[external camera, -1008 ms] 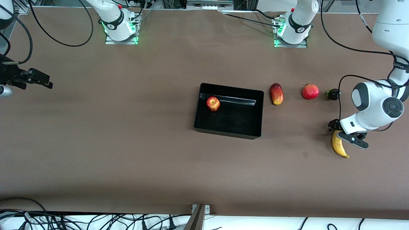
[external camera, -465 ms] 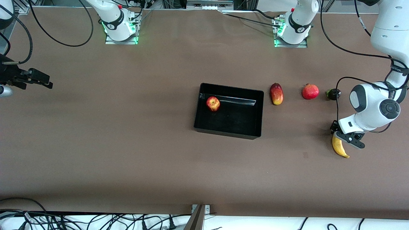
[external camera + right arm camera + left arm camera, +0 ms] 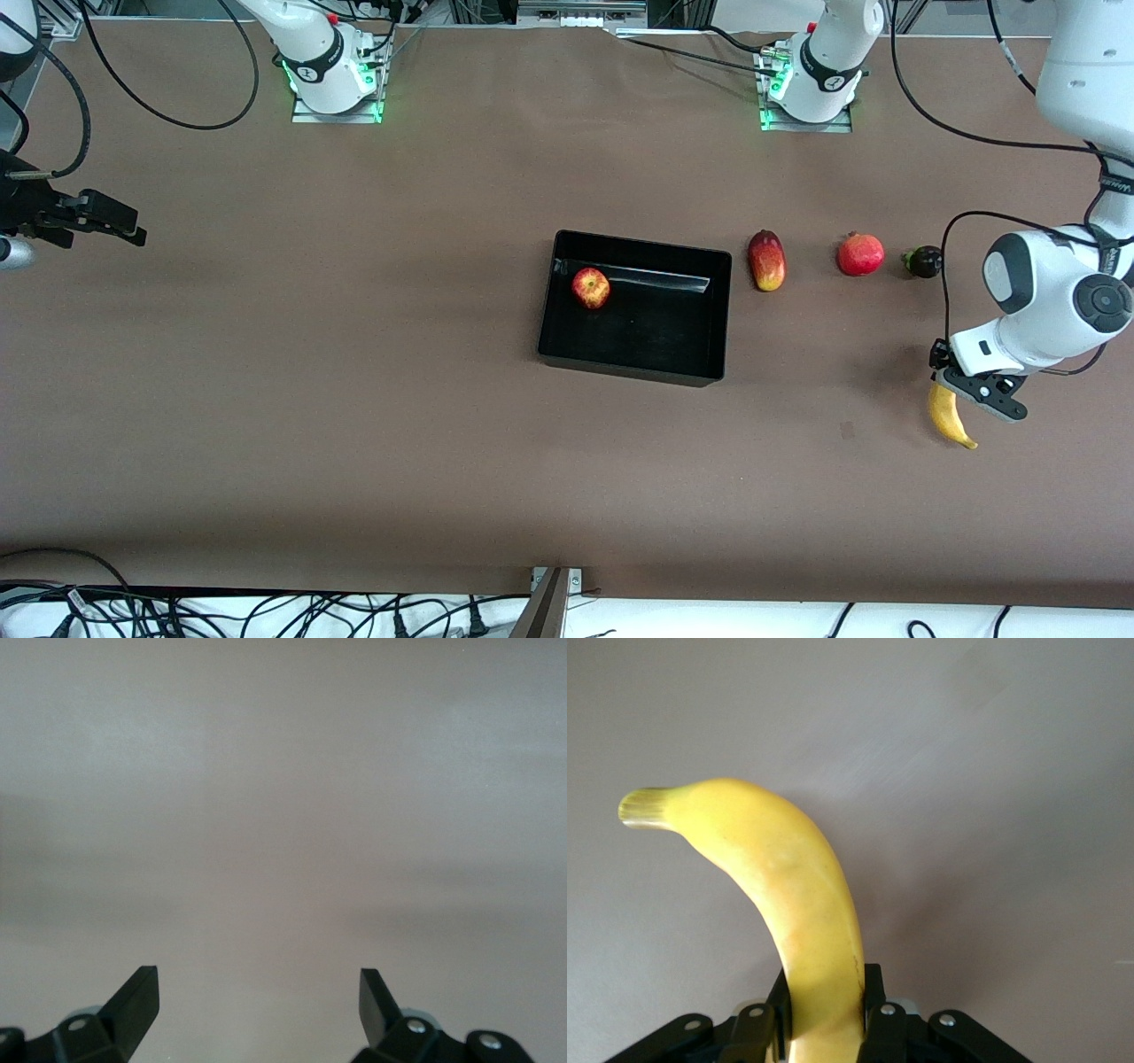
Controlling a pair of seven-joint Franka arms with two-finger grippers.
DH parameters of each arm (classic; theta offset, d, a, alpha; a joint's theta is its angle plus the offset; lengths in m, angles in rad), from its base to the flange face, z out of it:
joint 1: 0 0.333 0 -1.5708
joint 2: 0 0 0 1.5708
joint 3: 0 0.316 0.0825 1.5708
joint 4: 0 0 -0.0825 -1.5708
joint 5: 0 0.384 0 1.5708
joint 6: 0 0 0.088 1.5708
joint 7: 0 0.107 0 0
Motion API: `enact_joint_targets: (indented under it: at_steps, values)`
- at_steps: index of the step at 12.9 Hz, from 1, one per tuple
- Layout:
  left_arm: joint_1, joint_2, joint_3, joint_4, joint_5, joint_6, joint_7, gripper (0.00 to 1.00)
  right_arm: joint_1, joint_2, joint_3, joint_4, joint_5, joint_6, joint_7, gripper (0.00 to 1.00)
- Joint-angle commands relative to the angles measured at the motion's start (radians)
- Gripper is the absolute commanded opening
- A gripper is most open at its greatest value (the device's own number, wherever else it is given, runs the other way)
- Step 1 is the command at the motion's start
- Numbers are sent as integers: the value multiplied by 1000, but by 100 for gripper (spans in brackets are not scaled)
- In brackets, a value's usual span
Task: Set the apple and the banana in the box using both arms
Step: 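Lift the banana and carry it over the box with the left gripper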
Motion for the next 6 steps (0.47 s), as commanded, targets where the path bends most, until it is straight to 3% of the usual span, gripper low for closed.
enact_joint_targets:
  at_steps: [1, 3, 6]
  values:
    - [-117, -194, -32, -35, -47, -202, 3, 0, -17, 4, 12, 17, 17, -15, 9, 100]
    - [-219, -265, -32, -53, -96, -260, -12, 0, -17, 4, 12, 17, 19, -15, 9, 100]
    - [-365, -267, -32, -61, -141, -260, -194, 0, -17, 4, 12, 17, 17, -15, 9, 100]
